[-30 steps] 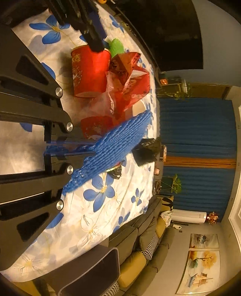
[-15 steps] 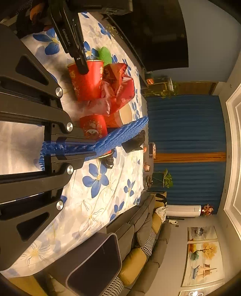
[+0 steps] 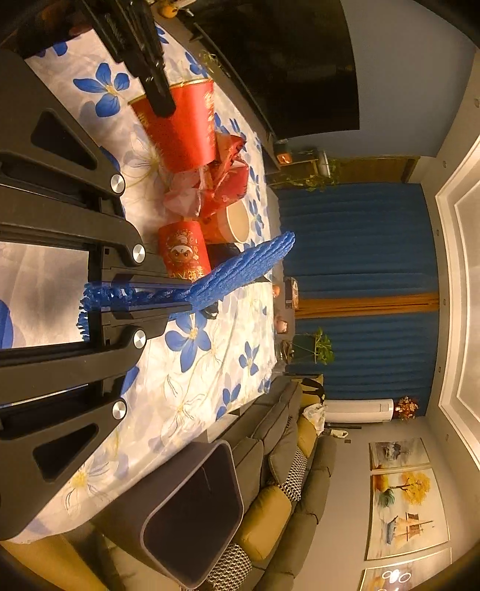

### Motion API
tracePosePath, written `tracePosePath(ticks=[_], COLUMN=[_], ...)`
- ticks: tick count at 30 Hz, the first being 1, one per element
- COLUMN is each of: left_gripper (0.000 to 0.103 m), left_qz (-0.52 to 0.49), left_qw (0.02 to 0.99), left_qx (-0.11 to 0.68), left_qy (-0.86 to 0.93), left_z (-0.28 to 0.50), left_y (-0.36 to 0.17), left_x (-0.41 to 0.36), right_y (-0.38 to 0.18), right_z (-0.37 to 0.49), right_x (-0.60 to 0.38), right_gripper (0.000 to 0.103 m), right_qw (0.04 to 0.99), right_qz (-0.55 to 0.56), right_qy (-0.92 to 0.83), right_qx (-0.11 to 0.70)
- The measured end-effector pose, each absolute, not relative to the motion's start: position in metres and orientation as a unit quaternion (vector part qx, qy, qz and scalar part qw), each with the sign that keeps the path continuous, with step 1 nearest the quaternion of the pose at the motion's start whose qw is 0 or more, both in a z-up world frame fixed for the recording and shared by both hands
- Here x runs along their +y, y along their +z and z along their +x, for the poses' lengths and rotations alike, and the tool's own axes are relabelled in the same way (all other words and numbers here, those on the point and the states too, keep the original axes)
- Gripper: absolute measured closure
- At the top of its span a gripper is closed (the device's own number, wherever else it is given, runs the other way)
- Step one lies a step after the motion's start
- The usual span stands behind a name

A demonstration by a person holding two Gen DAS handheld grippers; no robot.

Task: Collect trash
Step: 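Grasp the red paper can by its rim with the left gripper, then carry the blue net and red can in both grippers over the grey bin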

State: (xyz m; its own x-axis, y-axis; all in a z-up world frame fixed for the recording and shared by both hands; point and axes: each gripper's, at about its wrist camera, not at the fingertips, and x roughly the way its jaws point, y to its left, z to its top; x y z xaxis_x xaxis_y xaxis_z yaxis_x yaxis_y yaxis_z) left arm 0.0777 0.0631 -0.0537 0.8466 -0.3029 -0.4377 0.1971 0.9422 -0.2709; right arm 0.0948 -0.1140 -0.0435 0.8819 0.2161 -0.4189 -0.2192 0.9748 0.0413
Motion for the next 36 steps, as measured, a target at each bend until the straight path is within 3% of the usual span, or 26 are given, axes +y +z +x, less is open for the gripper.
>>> tracePosePath(ticks=[36], left_gripper=[0.101], left_qz=[-0.038], left_qw=[0.953], left_qx=[0.221], left_qy=[-0.202], left_z=[0.113], left_y=[-0.022], left_x=[-0.039], right_y=[-0.027], right_z=[0.106], right_x=[-0.203], right_gripper=[0.096], right_qw=[0.982], right_qz=[0.012], right_qy=[0.008], right_qx=[0.186])
